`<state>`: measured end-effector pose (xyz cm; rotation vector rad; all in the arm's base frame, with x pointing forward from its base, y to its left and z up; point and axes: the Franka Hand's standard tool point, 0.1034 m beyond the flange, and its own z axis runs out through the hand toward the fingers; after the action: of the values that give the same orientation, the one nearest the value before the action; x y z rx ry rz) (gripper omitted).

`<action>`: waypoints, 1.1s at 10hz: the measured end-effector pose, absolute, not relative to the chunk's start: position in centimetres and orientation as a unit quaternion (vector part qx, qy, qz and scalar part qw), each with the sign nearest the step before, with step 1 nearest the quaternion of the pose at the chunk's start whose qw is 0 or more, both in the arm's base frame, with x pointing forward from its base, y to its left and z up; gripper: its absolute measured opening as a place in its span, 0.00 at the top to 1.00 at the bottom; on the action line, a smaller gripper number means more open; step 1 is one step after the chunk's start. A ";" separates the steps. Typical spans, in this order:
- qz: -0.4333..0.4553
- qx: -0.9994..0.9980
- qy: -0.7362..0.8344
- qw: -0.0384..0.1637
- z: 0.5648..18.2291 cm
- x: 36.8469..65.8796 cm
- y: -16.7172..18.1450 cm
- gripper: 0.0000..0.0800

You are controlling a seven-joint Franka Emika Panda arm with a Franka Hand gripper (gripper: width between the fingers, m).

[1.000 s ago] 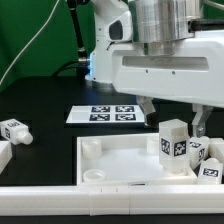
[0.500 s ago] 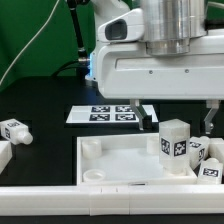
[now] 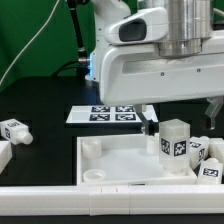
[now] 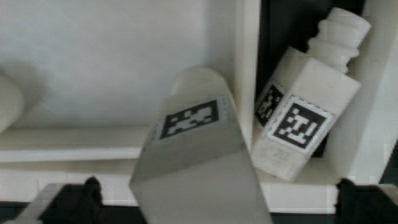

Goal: Assemble one leg

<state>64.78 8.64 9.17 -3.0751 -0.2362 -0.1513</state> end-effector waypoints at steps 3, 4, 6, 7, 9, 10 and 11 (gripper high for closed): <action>-0.054 -0.986 -0.156 0.021 9.1 64.9 8.2 0.34; -0.054 -0.987 -0.152 0.022 9.1 64.9 8.2 0.51; -0.054 -0.987 -0.152 0.022 9.1 64.9 8.2 0.65; -0.054 -0.989 -0.135 0.023 9.1 64.9 8.2 0.65; -0.053 -0.991 -0.124 0.024 9.1 64.9 8.2 0.65; -0.052 -0.996 -0.060 0.028 9.1 64.8 8.3 0.65; -0.049 -0.998 -0.008 0.030 9.1 64.6 8.3 0.65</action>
Offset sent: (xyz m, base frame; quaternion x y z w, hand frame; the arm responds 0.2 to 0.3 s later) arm 0.0000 0.0000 0.0000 0.0000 0.0000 0.0000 1.0000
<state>64.60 8.32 9.14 -3.0771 -0.0241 -0.1502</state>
